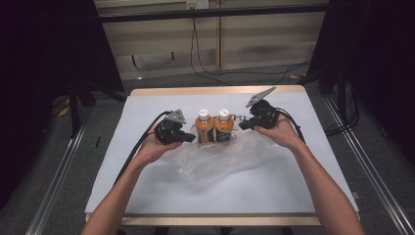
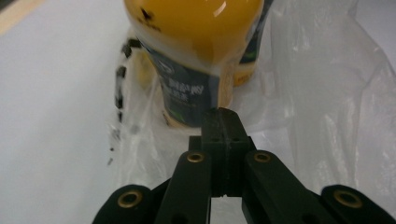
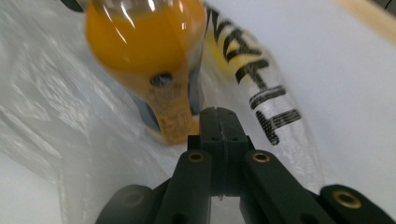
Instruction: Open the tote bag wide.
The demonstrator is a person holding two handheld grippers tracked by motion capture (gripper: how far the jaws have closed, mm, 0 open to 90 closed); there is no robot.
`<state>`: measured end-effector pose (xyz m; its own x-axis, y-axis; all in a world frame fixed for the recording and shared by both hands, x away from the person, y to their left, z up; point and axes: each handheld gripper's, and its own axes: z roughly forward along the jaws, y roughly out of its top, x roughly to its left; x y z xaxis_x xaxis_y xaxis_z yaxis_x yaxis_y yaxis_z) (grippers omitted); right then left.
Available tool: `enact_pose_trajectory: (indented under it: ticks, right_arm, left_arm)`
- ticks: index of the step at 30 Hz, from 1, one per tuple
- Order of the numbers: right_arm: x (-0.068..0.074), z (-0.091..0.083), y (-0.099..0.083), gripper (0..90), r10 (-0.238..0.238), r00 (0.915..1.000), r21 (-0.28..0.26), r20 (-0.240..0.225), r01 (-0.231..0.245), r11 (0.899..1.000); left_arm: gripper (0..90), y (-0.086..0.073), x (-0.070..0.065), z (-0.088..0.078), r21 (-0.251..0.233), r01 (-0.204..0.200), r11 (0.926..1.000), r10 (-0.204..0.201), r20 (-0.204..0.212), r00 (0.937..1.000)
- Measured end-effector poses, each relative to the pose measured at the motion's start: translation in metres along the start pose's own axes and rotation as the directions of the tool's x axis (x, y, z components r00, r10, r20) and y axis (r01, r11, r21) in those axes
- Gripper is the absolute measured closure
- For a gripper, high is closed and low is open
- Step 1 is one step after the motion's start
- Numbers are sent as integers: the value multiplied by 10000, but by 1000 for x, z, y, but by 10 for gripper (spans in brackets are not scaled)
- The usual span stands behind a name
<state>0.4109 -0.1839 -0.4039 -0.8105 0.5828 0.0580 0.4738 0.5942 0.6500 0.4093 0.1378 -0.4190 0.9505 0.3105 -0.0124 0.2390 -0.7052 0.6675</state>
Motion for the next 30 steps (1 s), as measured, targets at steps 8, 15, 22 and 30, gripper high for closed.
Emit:
enact_pose_trajectory:
  ticks: [8, 15, 22, 30]
  right_arm:
    - [4, 27, -10, 900, -230, 9997, 1458, -96, 242, 9890]
    - [5, 45, -21, 900, -326, 9994, 1903, -78, 335, 9812]
    - [10, 52, -26, 900, -939, 9953, 2683, 245, 839, 9597]
    - [5, 40, -35, 900, -1387, 9869, 3227, 828, 1051, 9406]
  left_arm:
    - [900, -11, -10, 25, 1113, -270, 9934, 256, 139, 9996]
    - [900, -17, -14, 33, 1011, -167, 9947, 123, 435, 9990]
    - [900, -23, -16, 36, 2058, -895, 9745, 894, 97, 9959]
    - [900, -33, 2, 21, 3201, -885, 9432, 1200, -802, 9895]
